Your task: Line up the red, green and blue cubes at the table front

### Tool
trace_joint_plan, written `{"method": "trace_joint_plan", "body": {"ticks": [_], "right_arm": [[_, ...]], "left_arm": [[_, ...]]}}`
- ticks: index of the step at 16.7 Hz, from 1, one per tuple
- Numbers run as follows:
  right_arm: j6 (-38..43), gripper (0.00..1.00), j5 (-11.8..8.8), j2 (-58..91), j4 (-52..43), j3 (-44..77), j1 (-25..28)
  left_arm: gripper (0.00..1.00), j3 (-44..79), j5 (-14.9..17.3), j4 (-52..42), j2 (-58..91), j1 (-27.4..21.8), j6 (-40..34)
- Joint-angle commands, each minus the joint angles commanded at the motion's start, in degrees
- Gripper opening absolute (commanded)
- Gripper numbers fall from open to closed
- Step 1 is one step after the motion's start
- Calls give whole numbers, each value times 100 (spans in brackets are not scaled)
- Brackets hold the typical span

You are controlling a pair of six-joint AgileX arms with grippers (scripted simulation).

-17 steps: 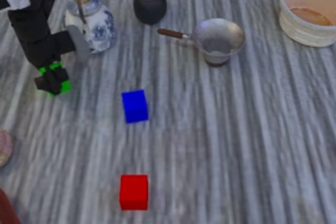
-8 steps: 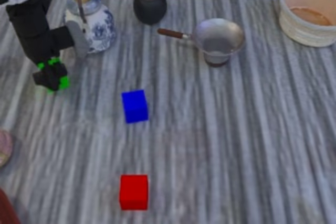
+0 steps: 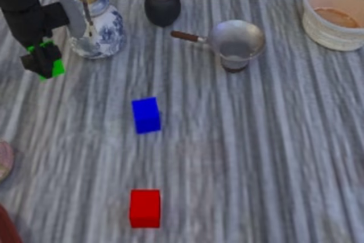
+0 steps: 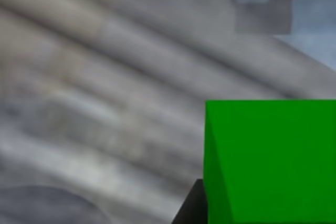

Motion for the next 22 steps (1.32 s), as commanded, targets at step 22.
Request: {"method": "trace_joint_plan", "body": {"ticks": [22], "right_arm": [[0,100,0,0,0,0,0]], "left_arm": [[0,-3290,-27,913,-2386,-4946,-2332]]}}
